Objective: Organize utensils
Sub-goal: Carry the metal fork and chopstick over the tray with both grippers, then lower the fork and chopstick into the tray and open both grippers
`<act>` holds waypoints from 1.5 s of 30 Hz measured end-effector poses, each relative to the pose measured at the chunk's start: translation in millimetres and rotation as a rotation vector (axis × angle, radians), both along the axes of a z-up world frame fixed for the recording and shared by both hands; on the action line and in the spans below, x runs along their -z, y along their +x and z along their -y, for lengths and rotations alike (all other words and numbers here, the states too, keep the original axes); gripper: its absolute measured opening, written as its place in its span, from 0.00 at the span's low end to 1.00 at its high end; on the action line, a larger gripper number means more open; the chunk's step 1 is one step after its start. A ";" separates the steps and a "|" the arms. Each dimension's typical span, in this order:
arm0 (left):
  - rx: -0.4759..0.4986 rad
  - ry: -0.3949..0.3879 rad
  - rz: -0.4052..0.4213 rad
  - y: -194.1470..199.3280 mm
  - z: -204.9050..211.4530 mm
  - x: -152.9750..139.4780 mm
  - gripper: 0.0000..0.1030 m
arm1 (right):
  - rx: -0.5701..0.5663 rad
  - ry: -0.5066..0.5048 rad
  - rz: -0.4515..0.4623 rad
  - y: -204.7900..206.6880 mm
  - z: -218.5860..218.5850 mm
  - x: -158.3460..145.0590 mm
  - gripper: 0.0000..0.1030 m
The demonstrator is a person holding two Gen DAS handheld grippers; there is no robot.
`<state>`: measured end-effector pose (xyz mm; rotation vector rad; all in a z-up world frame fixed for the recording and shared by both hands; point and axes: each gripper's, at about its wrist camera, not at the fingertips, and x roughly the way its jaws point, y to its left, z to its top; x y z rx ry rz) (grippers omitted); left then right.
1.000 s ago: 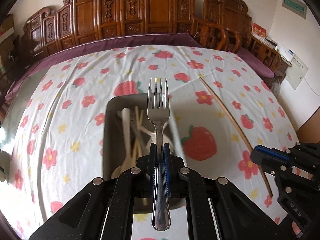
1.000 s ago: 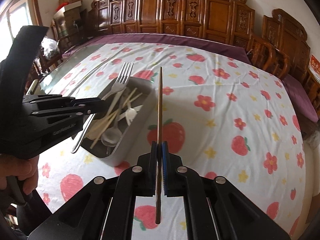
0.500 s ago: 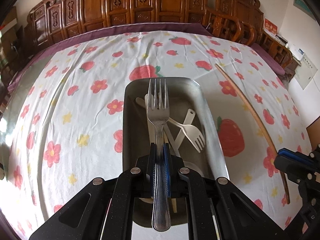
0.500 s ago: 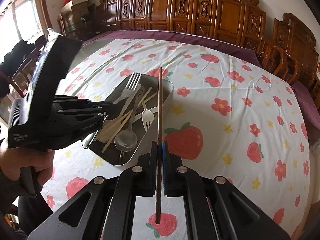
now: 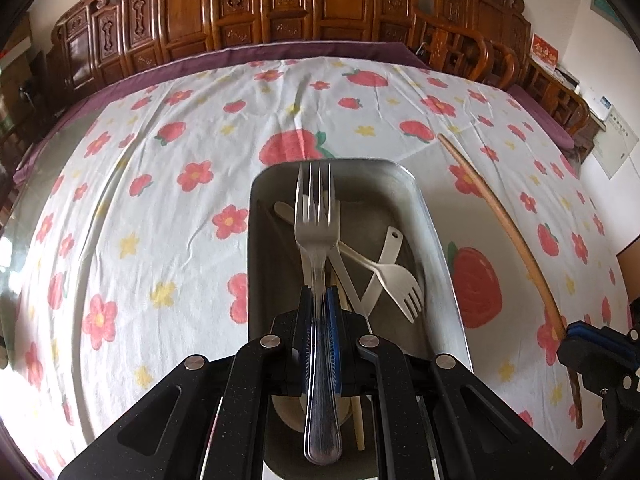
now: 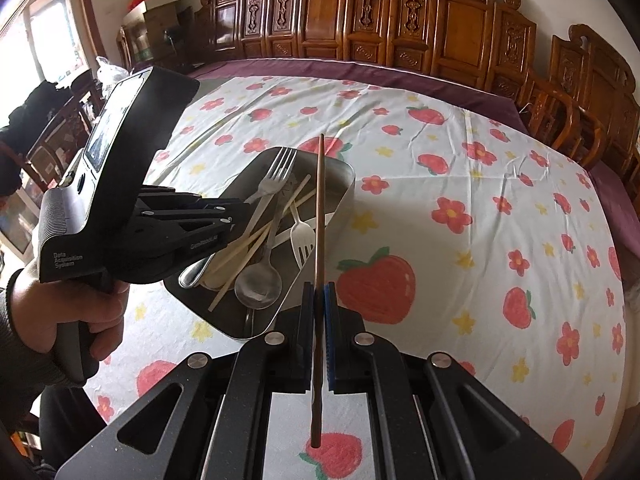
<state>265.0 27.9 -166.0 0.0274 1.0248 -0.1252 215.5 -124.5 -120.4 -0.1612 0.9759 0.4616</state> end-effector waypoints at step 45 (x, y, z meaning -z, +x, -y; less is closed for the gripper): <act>-0.025 -0.010 0.111 -43.5 -60.9 -39.8 0.15 | 0.148 0.112 -0.091 50.0 -59.9 36.8 0.06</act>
